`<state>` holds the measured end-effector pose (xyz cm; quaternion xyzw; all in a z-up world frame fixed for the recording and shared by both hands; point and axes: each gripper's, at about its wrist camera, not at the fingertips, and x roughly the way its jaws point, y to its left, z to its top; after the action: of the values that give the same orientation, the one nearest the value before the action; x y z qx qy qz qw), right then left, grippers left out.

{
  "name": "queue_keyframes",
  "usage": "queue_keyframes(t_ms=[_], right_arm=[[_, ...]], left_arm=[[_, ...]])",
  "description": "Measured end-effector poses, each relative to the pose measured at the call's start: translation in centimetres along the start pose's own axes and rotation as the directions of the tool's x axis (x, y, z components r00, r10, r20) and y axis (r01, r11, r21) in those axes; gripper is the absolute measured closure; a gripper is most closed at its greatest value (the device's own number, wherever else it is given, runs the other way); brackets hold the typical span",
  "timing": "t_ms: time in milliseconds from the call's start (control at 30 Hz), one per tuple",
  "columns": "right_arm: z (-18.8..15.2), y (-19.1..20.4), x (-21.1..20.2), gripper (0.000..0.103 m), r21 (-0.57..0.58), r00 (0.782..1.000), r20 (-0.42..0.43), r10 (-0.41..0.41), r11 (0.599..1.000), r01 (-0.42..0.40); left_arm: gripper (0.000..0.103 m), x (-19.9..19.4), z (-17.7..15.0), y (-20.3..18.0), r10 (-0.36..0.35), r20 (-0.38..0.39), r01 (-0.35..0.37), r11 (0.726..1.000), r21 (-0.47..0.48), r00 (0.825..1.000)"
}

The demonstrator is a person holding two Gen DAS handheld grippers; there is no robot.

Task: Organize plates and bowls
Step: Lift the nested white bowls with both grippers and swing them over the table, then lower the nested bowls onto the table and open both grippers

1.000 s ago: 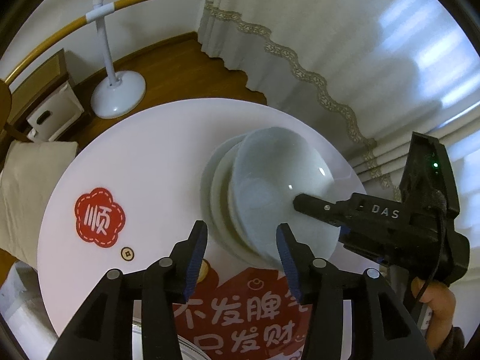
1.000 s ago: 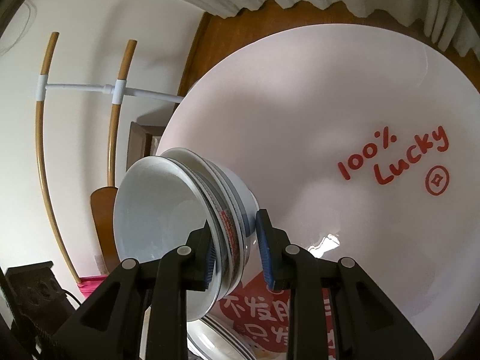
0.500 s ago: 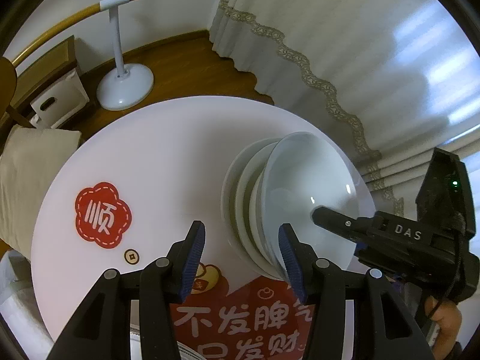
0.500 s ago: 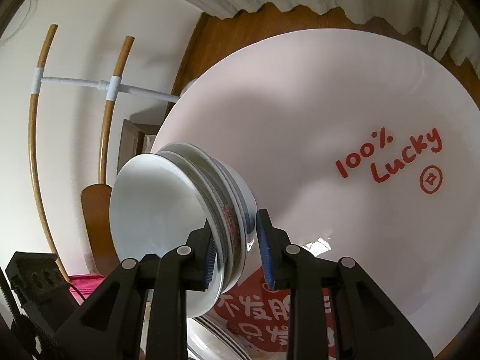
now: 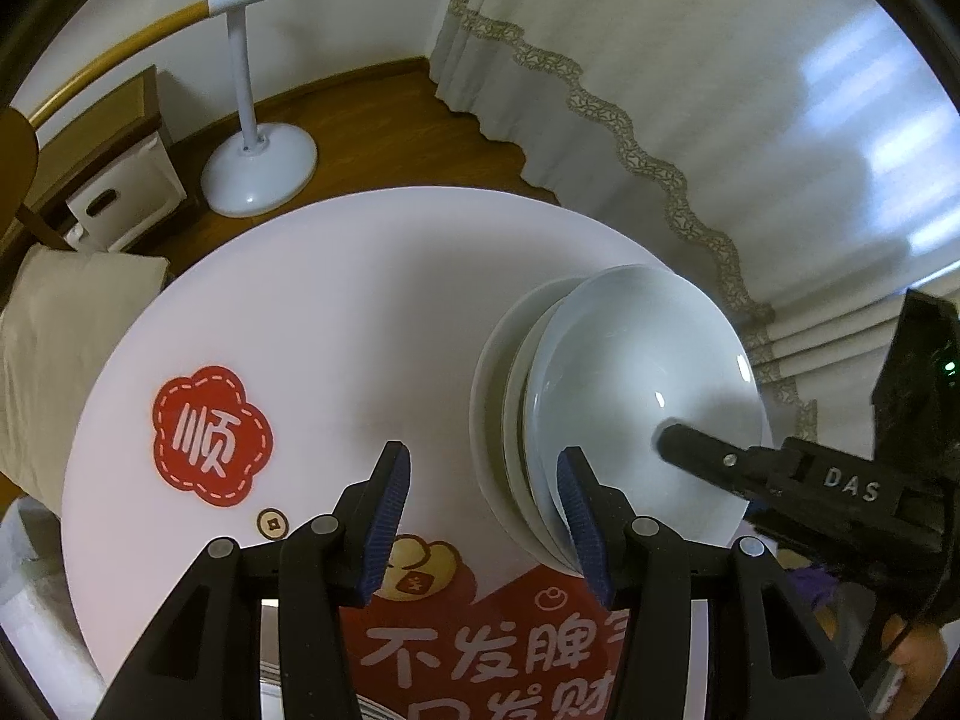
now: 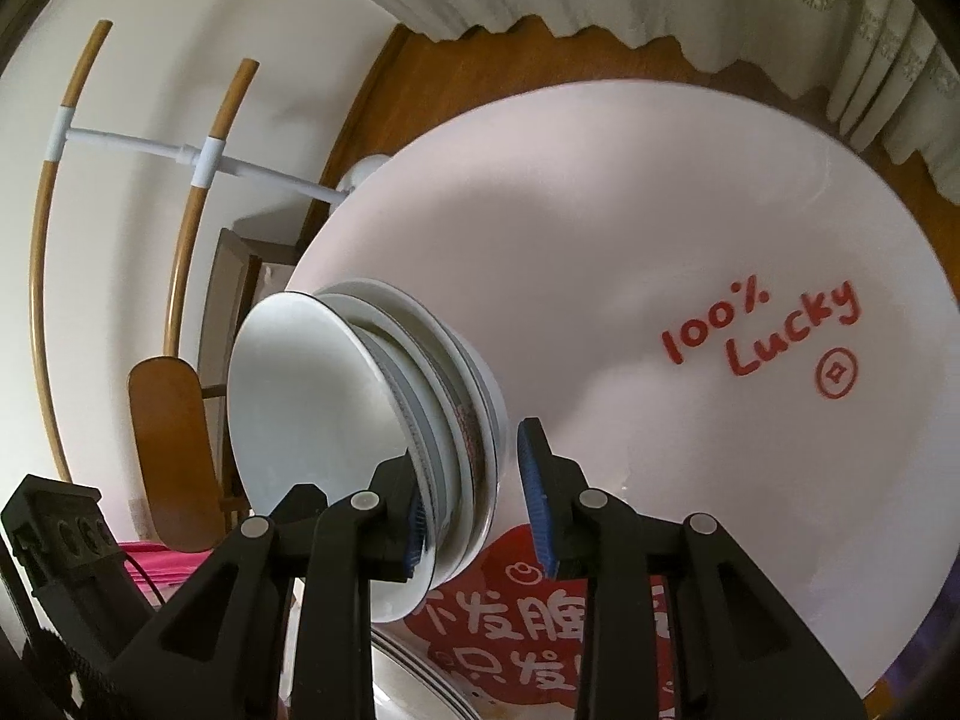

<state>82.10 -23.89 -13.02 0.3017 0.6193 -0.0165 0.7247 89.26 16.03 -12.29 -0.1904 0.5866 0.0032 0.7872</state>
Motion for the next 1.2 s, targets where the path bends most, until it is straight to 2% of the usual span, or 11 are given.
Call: queue_keyframes(t_ms=[333,567,900,1067,1200], right_arm=[[-1.4,1.7,-2.4,0.074,-0.064,1.0,0.023,-0.018,0.998,0.019],[-2.5,2.5,-3.7,0.074,-0.111,0.999,0.03,-0.014,0.994,0.017],[-5.5,3.4,-5.6,0.073,-0.237,1.0,0.009,-0.012,0.971,0.014],[-7.8,3.4,-6.9,0.073,-0.304,0.999,0.007,-0.034,0.952,0.034],[-10.1,3.2,-8.3,0.073,-0.338,0.999,0.014,-0.039,0.94,0.042]], left_arm=[[0.05,-2.7,-1.5,-0.1,0.057,0.064,-0.059,0.998,0.019,0.996],[0.048,-5.4,-3.4,0.1,0.095,0.107,-0.093,0.995,-0.018,0.99],[0.045,-10.0,-9.7,0.2,0.152,0.165,-0.131,0.982,-0.135,0.975],[0.045,-12.2,-13.4,-0.1,0.178,0.176,-0.141,0.969,-0.204,0.968],[0.045,-14.8,-16.1,-0.6,0.212,0.201,-0.166,0.96,-0.224,0.956]])
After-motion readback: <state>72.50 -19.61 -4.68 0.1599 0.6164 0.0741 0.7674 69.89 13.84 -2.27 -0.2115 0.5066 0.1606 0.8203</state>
